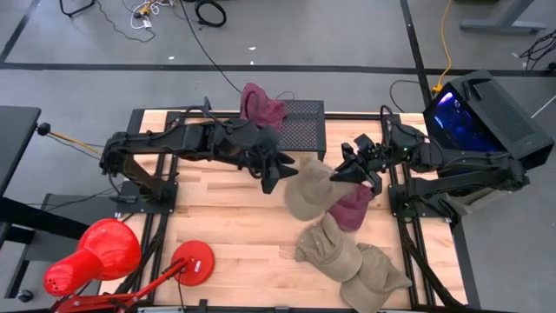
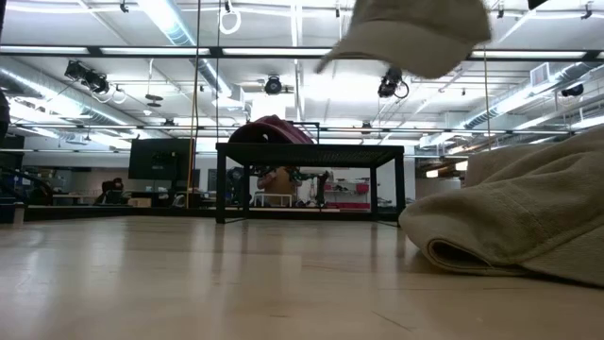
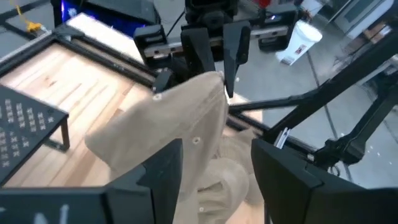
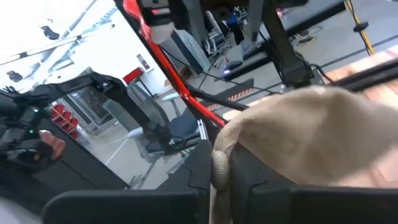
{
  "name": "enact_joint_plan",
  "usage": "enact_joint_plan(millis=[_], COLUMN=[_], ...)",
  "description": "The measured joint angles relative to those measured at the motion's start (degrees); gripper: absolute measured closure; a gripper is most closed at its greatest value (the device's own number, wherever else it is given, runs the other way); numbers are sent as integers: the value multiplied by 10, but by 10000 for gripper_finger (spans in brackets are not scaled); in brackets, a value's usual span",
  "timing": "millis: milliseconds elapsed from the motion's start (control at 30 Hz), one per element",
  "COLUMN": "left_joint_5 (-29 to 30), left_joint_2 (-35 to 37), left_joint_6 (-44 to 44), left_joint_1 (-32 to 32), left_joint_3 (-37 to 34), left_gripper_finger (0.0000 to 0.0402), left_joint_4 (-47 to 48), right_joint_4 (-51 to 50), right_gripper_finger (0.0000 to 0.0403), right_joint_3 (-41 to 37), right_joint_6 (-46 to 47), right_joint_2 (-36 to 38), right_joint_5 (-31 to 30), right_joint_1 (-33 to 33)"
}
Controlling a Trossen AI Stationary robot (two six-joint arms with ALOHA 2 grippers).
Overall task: Pick & Place hat
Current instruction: Put the top brown cap on the shelf
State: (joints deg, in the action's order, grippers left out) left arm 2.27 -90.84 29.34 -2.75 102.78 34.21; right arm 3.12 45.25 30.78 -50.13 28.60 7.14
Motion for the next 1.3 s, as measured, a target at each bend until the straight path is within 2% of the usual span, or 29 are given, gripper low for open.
enact_joint_plan(millis=[233,433,667,967,1133,1300], left_joint_5=[0,0,0,0,0,0], left_joint_2=[24,35,45,49,49,48], left_joint_6=[0,-1,-1,-1,-2,-2], left_joint_1=[3,3,3,3,3,3], left_joint_3=[0,0,0,0,0,0], left_gripper_finger=[209,209,209,209,209,209], left_joint_4=[4,2,2,3,3,3], right_joint_4=[-91,-210,-288,-308,-320,-329], right_gripper_finger=[381,381,381,381,381,381], right_joint_3=[103,210,304,330,330,330], right_joint_6=[-23,-64,-110,-150,-230,-326], right_joint_2=[-23,-73,-134,-185,-205,-216], right_joint_5=[6,65,126,179,216,180], right_joint_1=[12,39,78,141,177,202])
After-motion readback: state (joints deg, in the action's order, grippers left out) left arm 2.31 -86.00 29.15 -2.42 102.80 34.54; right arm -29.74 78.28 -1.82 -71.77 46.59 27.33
